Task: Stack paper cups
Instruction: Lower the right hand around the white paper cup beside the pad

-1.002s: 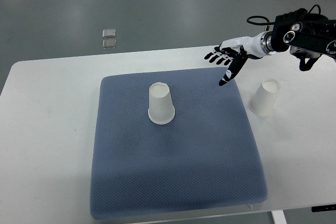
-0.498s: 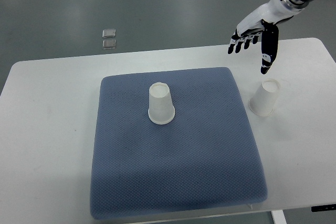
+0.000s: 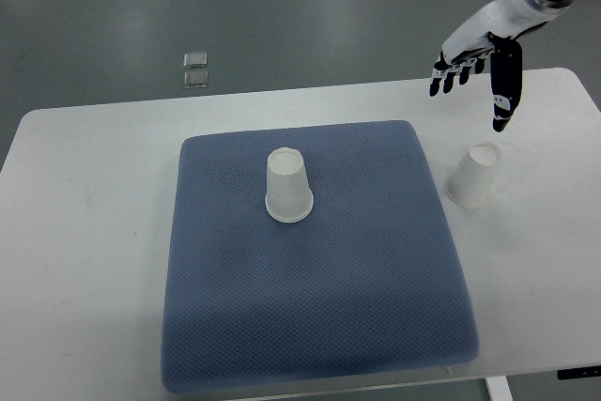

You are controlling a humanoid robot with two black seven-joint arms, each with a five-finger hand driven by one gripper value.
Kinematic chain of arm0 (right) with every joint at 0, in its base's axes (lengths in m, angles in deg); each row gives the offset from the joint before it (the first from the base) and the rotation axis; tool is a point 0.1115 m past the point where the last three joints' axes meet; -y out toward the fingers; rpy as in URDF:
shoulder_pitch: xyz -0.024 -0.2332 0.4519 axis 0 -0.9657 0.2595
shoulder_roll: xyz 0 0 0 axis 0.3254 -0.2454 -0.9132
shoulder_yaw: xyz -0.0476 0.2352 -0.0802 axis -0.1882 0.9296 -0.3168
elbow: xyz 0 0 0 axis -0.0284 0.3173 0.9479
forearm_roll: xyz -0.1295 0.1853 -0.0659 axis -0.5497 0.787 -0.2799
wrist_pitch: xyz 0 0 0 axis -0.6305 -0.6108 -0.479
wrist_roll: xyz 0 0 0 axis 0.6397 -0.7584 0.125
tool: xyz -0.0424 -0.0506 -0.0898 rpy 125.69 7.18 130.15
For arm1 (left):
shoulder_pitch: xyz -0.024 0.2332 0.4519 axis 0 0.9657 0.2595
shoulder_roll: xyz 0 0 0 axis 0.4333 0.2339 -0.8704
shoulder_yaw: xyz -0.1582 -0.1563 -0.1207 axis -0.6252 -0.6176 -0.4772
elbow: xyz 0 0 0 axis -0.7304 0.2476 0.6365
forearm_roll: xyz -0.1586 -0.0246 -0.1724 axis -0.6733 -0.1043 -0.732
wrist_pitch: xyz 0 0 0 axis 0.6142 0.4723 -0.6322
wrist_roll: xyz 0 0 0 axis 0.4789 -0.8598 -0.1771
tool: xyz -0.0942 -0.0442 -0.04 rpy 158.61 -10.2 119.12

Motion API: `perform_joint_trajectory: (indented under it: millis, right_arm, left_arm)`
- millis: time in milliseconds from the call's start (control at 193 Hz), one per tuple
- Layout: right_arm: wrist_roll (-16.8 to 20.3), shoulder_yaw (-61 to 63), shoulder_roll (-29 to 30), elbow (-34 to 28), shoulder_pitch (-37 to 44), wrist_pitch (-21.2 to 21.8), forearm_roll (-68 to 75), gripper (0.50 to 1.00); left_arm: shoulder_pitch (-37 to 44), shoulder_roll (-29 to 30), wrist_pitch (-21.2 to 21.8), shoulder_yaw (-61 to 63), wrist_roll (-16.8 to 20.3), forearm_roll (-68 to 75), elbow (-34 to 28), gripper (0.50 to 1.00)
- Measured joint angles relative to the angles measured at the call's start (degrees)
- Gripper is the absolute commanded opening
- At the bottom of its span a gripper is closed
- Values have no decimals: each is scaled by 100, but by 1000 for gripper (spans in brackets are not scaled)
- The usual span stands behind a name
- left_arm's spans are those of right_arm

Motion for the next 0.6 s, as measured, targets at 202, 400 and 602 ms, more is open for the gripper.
perform_joint_trajectory:
  millis: [202, 400, 602]
  right_arm:
    - [11, -176, -6, 126, -389, -652, -1, 928]
    - [221, -271, -28, 289, -1015, -1474, 14, 928]
    - [260, -273, -32, 481, -1877, -2274, 121, 926]
  left_arm:
    - [0, 0, 0, 2, -2, 0, -6, 1000]
    - [1, 0, 0, -6, -2, 0, -9, 1000]
    - [1, 0, 0, -7, -3, -6, -25, 1000]
